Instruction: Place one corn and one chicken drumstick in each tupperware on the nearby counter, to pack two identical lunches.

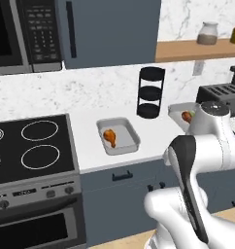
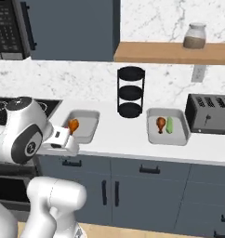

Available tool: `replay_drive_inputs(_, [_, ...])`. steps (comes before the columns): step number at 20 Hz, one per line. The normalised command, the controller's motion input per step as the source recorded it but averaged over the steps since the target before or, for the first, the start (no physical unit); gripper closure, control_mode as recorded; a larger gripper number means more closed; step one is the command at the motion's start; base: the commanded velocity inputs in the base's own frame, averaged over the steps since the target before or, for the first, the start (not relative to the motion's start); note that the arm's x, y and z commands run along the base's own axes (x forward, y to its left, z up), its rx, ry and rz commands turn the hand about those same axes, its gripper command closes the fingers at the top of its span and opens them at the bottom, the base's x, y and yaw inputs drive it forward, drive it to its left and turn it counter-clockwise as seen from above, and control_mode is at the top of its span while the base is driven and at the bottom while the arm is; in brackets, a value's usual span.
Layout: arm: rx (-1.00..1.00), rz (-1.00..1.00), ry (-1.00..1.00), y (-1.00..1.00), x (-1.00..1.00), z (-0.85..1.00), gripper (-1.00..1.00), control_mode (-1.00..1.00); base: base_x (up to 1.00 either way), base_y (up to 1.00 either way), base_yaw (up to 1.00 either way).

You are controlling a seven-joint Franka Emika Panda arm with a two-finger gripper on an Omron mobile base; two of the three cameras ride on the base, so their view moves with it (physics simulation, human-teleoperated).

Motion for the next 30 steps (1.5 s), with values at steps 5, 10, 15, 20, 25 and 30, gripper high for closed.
replay_drive_inputs(5, [0.00, 0.00, 0.00, 0.00, 0.00, 0.00, -1.00, 1.00, -0.44, -1.00, -0.22])
replay_drive_inputs(10, [0.00, 0.00, 0.00, 0.00, 0.00, 0.00, -1.00, 1.00, -0.19, -1.00, -0.29])
replay_drive_inputs(15, [0.00, 0.00, 0.00, 0.00, 0.00, 0.00, -1.00, 1.00, -0.01, -1.00, -0.41])
replay_drive_inputs(20, [0.00, 0.00, 0.00, 0.00, 0.00, 0.00, -1.00, 1.00, 0.10, -1.00, -0.51])
replay_drive_inputs(25, [0.00, 0.00, 0.00, 0.00, 0.00, 0.00, -1.00, 1.00, 0.01, -1.00, -0.40])
replay_drive_inputs(30, [0.00, 0.00, 0.00, 0.00, 0.00, 0.00, -1.00, 1.00, 0.00, -1.00, -0.21])
